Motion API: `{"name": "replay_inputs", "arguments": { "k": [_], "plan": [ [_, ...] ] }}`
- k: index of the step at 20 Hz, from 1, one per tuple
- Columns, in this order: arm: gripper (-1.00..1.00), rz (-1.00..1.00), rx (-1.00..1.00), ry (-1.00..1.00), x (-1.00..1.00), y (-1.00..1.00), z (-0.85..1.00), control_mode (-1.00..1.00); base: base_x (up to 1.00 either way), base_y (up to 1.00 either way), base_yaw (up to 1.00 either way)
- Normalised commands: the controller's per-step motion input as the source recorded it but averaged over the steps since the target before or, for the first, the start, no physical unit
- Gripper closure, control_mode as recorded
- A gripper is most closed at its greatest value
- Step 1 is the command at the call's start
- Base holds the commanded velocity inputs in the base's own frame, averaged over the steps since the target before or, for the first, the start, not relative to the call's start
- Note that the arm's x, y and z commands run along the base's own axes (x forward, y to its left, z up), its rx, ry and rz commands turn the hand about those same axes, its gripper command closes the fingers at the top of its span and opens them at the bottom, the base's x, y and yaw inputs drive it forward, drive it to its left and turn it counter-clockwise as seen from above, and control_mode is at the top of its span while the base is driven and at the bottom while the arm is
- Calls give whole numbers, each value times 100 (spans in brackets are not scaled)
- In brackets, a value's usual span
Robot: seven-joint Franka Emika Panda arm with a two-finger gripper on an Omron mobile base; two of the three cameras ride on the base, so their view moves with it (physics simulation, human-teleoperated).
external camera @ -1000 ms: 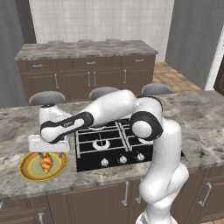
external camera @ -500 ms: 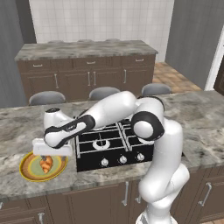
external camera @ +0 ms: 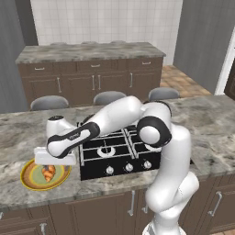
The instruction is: Pick the croissant and place it on the pan. Then turn on the stove to warm the croissant.
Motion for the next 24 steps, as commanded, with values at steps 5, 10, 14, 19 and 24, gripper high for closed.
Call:
{"name": "replay_inputs", "arguments": {
  "k": [5, 10, 14, 19, 24],
  "plan": [
    [-100, 0, 0, 0, 4, 14, 0, -100, 0, 0, 0],
    [-100, 0, 0, -1, 3, 10, 0, -100, 0, 0, 0],
    [-100, 0, 0, 0, 15, 7, 0, -100, 0, 0, 0],
    [-100, 0, -1, -2, 40, 1, -4, -100, 0, 0, 0],
    [-100, 0, -5, 0, 26, 16, -23, -100, 0, 0, 0]
  ]
}}
